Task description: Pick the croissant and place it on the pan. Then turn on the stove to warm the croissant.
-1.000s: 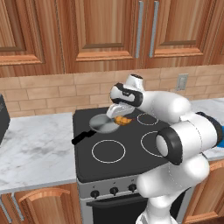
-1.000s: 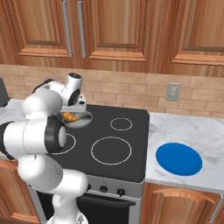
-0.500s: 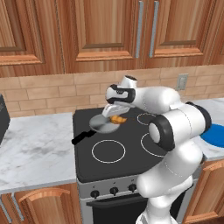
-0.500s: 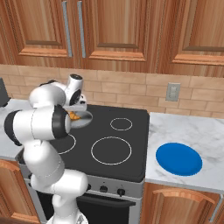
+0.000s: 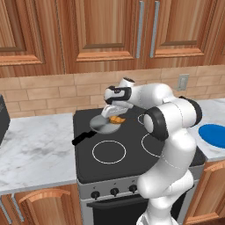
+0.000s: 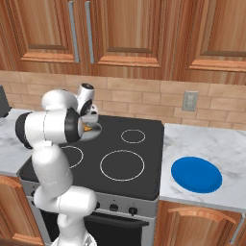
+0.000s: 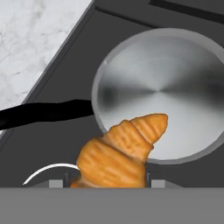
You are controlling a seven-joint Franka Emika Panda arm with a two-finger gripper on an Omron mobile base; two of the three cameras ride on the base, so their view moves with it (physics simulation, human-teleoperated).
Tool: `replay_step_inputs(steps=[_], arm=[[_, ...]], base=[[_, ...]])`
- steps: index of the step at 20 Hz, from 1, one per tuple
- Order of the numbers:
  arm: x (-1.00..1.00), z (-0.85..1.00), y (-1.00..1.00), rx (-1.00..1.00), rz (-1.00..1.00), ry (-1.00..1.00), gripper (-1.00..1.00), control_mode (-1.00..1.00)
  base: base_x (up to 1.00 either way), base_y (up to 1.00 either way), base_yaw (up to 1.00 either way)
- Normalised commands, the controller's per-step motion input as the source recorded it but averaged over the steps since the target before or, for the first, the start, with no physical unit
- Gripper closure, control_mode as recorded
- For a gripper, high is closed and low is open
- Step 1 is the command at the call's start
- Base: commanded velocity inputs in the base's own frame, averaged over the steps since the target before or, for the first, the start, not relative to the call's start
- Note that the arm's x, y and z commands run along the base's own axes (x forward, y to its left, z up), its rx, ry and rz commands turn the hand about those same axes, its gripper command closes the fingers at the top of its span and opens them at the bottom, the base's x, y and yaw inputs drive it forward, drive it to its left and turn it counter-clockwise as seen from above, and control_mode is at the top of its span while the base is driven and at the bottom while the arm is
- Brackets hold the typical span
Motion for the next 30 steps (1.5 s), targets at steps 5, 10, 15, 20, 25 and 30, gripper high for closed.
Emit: replay_step_inputs(steps=[5,10,15,20,25,30], arm=[[0.28,-0.23,0.0,0.0,0.0,0.0,1.0,-1.0],[0.28,-0.2,0.0,0.0,0.0,0.0,1.0,-1.0],[0.21,-0.13,0.0,0.0,0.0,0.0,1.0,-1.0],[0.22,-0.14,0.14,0.0,0.0,0.0,1.0,-1.0],[0.21,-0.22,0.27,0.0,0.0,0.0,1.0,-1.0],[0.2,-0.29,0.06,0.0,0.0,0.0,1.0,-1.0]], base=[[0.0,0.0,0.0],[0.0,0.0,0.0],[0.0,0.0,0.0],[0.0,0.0,0.0],[0.0,0.0,0.0],[0.0,0.0,0.0]])
